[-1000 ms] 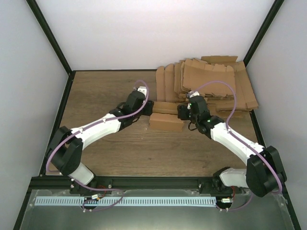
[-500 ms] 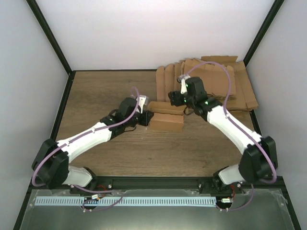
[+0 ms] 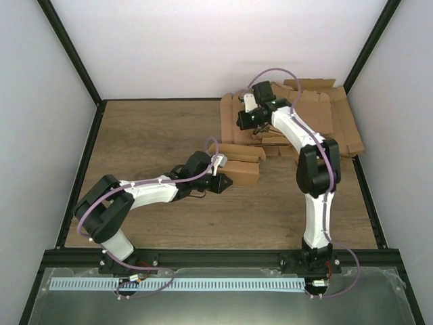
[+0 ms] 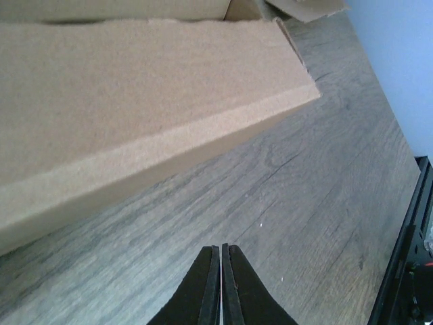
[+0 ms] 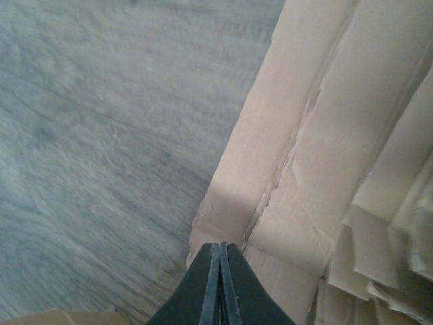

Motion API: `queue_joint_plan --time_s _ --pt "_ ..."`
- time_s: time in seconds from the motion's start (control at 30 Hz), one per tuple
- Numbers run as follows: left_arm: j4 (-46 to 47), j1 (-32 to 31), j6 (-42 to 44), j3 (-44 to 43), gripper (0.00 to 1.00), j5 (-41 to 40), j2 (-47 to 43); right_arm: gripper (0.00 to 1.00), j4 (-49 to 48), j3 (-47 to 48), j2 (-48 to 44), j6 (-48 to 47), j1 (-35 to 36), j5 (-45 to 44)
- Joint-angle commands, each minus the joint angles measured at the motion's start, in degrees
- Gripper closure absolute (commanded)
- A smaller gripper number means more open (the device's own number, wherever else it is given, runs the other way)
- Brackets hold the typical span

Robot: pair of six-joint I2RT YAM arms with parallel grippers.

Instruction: Fold the paper box

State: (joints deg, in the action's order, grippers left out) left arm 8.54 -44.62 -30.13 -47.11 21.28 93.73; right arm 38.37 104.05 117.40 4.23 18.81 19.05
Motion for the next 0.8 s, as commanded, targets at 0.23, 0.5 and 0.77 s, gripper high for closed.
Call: queue_joint_plan --time_s 0.23,0.5,0.77 --pt "11.6 -0.6 -1.1 -0.7 0.96 -1.1 6.3 0.99 12.0 -2.9 3.6 -6.4 1.1 7.1" --pt "13.7 -0.7 0.0 -1.0 0.96 -3.9 8.7 0.99 10.3 -11.4 -2.3 -6.5 3.1 8.5" --pt "15.0 -0.8 -0.6 -0.8 0.96 -6.0 9.4 0.99 8.3 -17.3 -6.6 -5.7 4.7 10.3"
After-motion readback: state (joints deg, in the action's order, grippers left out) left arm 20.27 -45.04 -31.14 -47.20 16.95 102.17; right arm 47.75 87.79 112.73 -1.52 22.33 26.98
